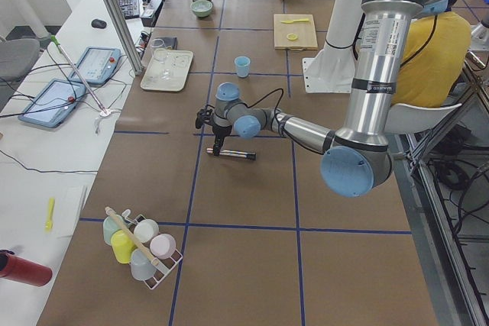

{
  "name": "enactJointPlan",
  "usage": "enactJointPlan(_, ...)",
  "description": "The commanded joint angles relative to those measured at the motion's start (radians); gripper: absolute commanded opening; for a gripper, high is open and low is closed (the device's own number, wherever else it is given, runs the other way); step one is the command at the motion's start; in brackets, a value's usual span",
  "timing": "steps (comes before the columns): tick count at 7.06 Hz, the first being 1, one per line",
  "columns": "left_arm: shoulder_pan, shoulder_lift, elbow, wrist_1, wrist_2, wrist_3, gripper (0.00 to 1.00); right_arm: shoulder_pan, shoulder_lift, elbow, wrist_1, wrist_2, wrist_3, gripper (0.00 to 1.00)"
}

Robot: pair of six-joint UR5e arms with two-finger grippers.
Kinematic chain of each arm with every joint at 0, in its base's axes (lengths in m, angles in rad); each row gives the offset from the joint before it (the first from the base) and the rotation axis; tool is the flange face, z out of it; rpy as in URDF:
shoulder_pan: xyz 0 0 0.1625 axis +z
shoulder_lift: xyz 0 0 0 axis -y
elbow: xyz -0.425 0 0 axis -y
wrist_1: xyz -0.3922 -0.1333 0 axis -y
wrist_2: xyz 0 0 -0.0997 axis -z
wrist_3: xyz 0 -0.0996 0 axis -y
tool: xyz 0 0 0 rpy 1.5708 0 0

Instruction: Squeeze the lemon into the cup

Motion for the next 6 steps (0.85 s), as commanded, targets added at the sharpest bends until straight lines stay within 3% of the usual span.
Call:
enactJointPlan(1, -0.072, 0.009, -0.065, 0.026, -0.002, 0.158, 1.00, 0.000, 0.000, 0.002, 0.000, 0.000, -0.001, 1.00)
enactJointPlan(2, -0.158, 0.009, -0.067, 0.041, -0.019, 0.297, 1.00, 0.000, 0.000, 0.002, 0.000, 0.002, -0.001, 1.00)
enactJointPlan(4, -0.398, 0.076, -0.089, 0.104, -0.178, 0.637, 1.00, 0.000, 0.001, 0.004, 0.000, 0.000, -0.001, 1.00)
enactJointPlan(5, -0.530, 0.083, -0.090, 0.195, -0.277, 0.689, 1.00, 0.000, 0.003, 0.007, 0.000, 0.000, -0.001, 1.00)
enactJointPlan(6, -0.641, 0.080, -0.065, 0.398, -0.380, 0.694, 1.00, 0.000, 0.003, 0.007, 0.002, 0.000, 0.001, 1.00)
